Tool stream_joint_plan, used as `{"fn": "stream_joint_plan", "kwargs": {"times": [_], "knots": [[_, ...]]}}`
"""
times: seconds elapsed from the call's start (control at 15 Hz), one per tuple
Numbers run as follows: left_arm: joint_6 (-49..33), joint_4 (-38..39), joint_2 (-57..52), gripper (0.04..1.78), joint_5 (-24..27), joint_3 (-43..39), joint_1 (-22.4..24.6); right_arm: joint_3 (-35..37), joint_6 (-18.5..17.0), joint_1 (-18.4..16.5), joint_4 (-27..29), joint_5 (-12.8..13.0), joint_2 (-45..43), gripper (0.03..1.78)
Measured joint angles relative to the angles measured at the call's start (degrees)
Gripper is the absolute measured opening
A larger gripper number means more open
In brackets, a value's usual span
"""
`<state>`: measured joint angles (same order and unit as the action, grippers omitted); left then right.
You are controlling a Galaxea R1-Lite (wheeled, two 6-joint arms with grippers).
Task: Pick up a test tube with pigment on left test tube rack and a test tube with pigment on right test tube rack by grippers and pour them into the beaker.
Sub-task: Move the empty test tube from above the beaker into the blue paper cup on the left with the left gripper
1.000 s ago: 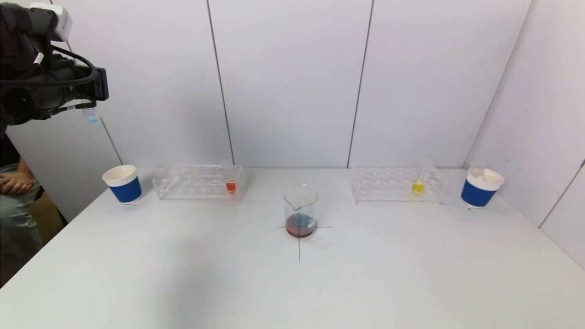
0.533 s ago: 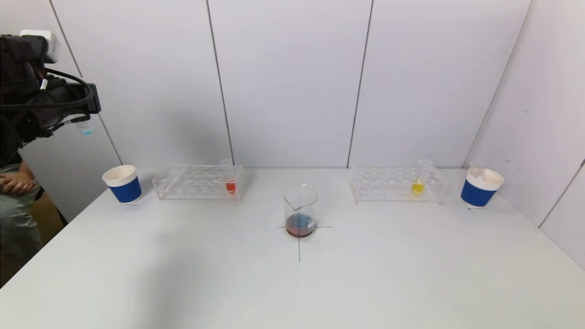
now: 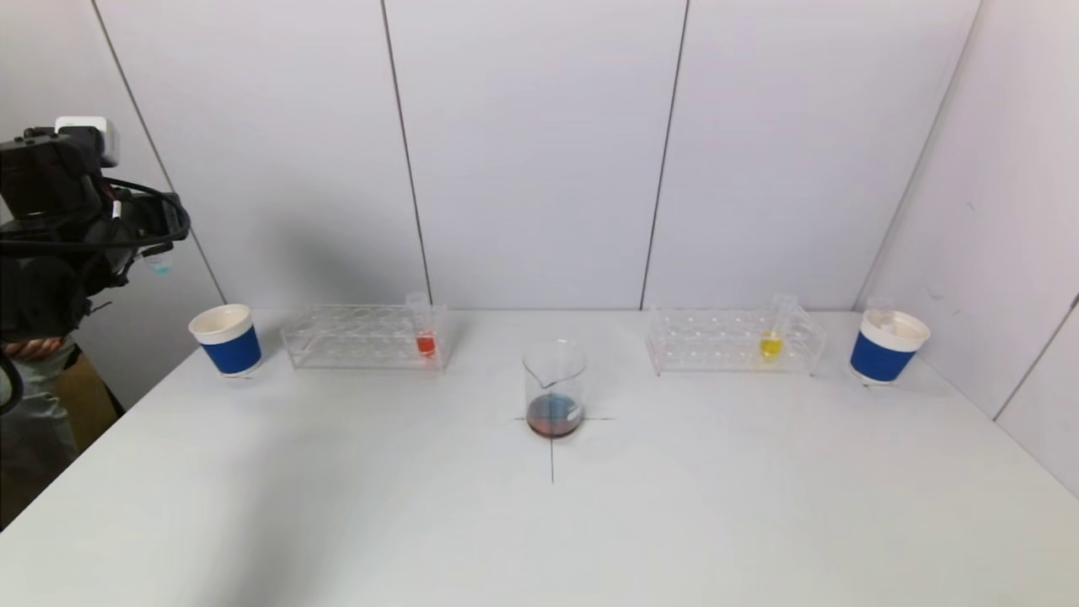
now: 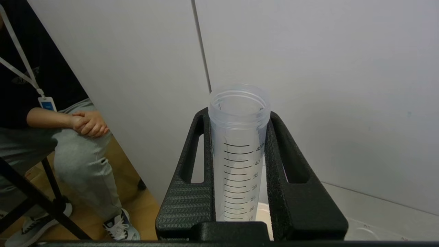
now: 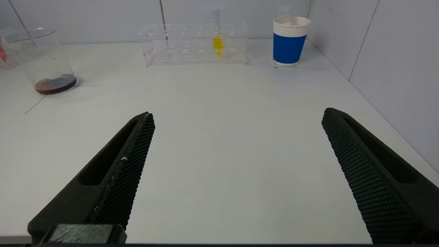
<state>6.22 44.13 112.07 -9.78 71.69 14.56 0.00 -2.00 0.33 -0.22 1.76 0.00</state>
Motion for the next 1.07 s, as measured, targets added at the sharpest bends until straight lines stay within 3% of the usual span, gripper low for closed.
{"fn": "stream_joint_plan", "kwargs": {"times": [1.07], "knots": [[-0.7,11.6,13.9,0.44,0.3,-0.4,0.0,0.0,0.0,0.0,0.0,0.0,0.0,1.77]]}}
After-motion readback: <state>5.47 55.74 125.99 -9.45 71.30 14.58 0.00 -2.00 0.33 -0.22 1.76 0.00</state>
